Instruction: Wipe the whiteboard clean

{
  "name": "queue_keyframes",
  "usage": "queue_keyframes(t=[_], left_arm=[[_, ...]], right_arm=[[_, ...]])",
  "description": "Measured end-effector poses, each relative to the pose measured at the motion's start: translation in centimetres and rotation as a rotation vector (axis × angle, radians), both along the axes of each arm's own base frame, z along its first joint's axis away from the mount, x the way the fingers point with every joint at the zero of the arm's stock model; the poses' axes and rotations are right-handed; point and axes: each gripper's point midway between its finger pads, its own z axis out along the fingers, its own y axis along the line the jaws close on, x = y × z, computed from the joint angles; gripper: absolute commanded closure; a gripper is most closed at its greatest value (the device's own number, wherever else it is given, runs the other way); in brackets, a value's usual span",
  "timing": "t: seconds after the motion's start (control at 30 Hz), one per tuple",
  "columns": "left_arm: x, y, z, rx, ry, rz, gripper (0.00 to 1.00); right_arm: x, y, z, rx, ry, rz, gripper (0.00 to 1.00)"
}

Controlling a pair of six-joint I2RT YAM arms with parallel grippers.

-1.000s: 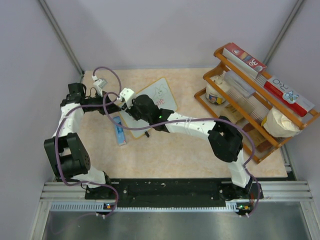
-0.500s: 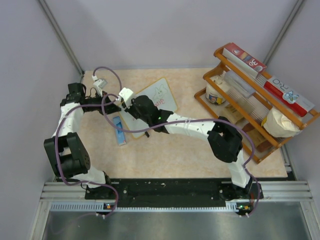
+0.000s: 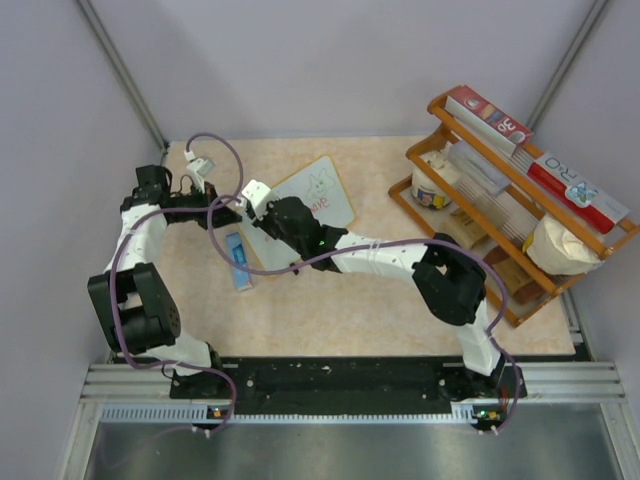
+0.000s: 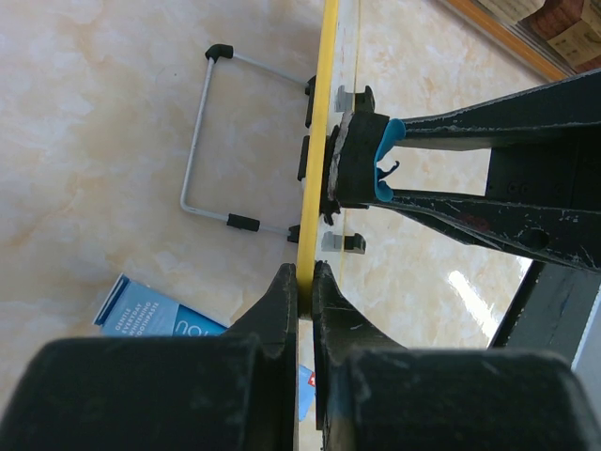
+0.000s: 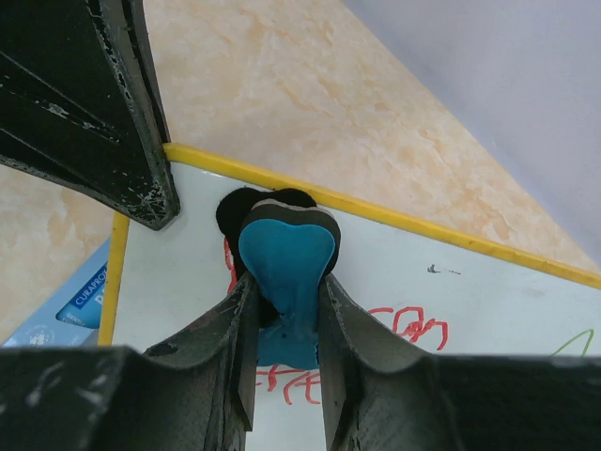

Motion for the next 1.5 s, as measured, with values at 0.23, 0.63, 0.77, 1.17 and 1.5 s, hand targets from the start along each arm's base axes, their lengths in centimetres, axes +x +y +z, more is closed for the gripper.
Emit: queue_keyframes(t=[0.23,0.63,0.77,1.17,1.5], left_arm=[[0.0,0.0,0.0,-0.001,0.001,0.001,1.00],[0.0,0.0,0.0,-0.002,0.004,0.003,1.00],[0.0,0.1,0.0,-0.002,0.007,0.004,1.00],[-0.1,0.1,0.0,-0.001,0.008,0.005,1.00],[-0.1,0.0,0.0,-0.002,0.007,0.003,1.00]], right_arm=[[0.0,-0.3,-0.1,-0.002,0.000,0.000,1.00],[-1.0,0.0,-1.0,-0.034,0.027,0.026,1.00],[-1.6,0.1,-1.6,-0.051,0.048,0.044,1.00],[-2.2,0.3,-2.2,-0.081,0.064,0.076,1.00],[-1.7,0.0,-2.0,-0.097,0.063,0.064,1.00]])
